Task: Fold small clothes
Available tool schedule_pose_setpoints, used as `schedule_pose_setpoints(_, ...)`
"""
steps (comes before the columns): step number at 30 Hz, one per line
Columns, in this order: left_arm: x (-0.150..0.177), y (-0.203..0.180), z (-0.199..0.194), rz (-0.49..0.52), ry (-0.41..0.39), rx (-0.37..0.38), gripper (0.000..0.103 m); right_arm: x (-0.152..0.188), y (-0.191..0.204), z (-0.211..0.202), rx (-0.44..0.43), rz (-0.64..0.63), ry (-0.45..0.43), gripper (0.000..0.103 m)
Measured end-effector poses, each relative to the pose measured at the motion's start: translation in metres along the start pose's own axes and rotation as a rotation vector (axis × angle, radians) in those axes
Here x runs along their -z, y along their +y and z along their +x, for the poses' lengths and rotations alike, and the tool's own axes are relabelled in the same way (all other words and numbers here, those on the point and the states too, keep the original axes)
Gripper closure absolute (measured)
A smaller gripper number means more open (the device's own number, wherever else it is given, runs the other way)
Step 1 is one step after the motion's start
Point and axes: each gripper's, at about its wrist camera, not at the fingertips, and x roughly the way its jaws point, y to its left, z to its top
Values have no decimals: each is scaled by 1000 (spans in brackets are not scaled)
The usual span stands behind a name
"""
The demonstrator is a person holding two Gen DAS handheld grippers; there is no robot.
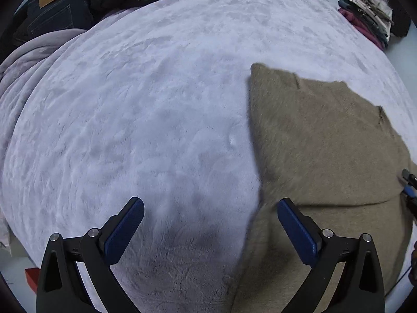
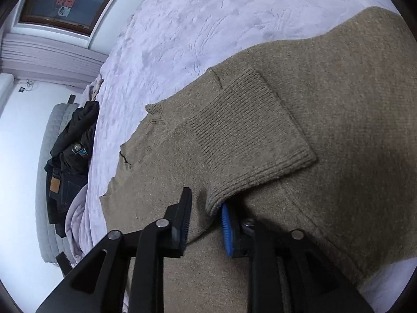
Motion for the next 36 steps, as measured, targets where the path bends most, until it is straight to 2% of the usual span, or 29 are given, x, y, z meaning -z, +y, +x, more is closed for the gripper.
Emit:
schedule_pose_setpoints(1, -12, -1, -4, 11, -21, 37, 1, 1, 0, -4, -9, -2, -2, 61)
schedule_pose_setpoints(4, -51, -7, -2, 23, -77, 106, 1, 5, 3, -6, -7, -12, -3, 58)
schedule_pose_setpoints(6, -78, -12, 17, 22, -70, 180, 1, 6, 4, -5, -7, -15, 0, 57)
schedule_pose_setpoints(8, -97, -18, 43, 6, -30, 218, 3, 6, 3, -3, -10, -13, -1, 58)
schedule_pose_setpoints(9, -103, -22, 57, 6, -8, 213, 10, 6, 2, -3, -12, -11, -2, 58)
schedule_pose_setpoints(10, -108, -26, 71, 13, 23, 205, 33, 6, 1, -3, -13, -8, -2, 57)
schedule_pose_setpoints(11, -111, -28, 81, 14, 57, 199, 51, 5, 2, -2, -14, -7, -2, 57)
schedule_pose_setpoints(12, -112, -29, 85, 3, 65, 208, 54, 5, 2, -2, -15, -8, 0, 58)
schedule_pose_setpoints(13, -112, -29, 84, -5, 48, 228, 67, 5, 2, -2, -16, -11, 1, 58)
schedule_pose_setpoints(14, -113, -30, 82, -2, 41, 254, 90, 5, 2, -2, -17, -11, 4, 58)
schedule_pose_setpoints(15, -114, -30, 79, 0, 40, 265, 93, 5, 1, -2, -21, -10, 7, 58)
schedule_pose_setpoints(16, -114, -31, 74, 7, 25, 265, 93, 4, 1, -4, -27, -9, 11, 62)
schedule_pose_setpoints(17, -115, -31, 70, 26, 10, 262, 93, 3, 2, -4, -31, -11, 16, 72)
schedule_pose_setpoints(18, -114, -31, 68, 55, 0, 252, 93, 2, 5, -4, -37, -19, 21, 95)
schedule_pose_setpoints(20, -114, -28, 75, 80, 13, 239, 93, 1, 20, -3, -52, -63, 22, 95)
schedule_pose_setpoints(22, -114, -23, 82, 82, 12, 258, 93, 1, 34, -1, -70, -106, 20, 95)
schedule_pose_setpoints(24, -113, -19, 85, 78, 8, 277, 93, 1, 38, 5, -62, -114, 18, 95)
schedule_pose_setpoints(25, -112, -18, 85, 76, 6, 270, 90, 2, 34, 9, -49, -103, 19, 95)
schedule_pose_setpoints(27, -110, -15, 80, 63, 6, 247, 80, 3, 21, 14, -5, -73, 24, 95)
schedule_pose_setpoints(28, -108, -15, 74, 62, 1, 214, 69, 5, 9, 16, 0, -32, 36, 95)
schedule_pose_setpoints(29, -107, -14, 68, 65, -9, 180, 53, 5, 2, 15, -33, 3, 40, 95)
schedule_pose_setpoints(30, -103, -12, 59, 65, -21, 150, 47, 6, -2, 11, -47, 26, 39, 94)
schedule_pose_setpoints(32, -91, -7, 40, 61, -23, 165, 45, 9, 1, 2, -24, 0, 42, 84)
schedule_pose_setpoints(34, -75, -6, 26, 75, -15, 171, 45, 14, 7, -6, -26, -31, 41, 52)
schedule_pose_setpoints(36, -49, -10, 12, 119, -8, 150, 45, 18, 15, -14, -49, -41, 42, 47)
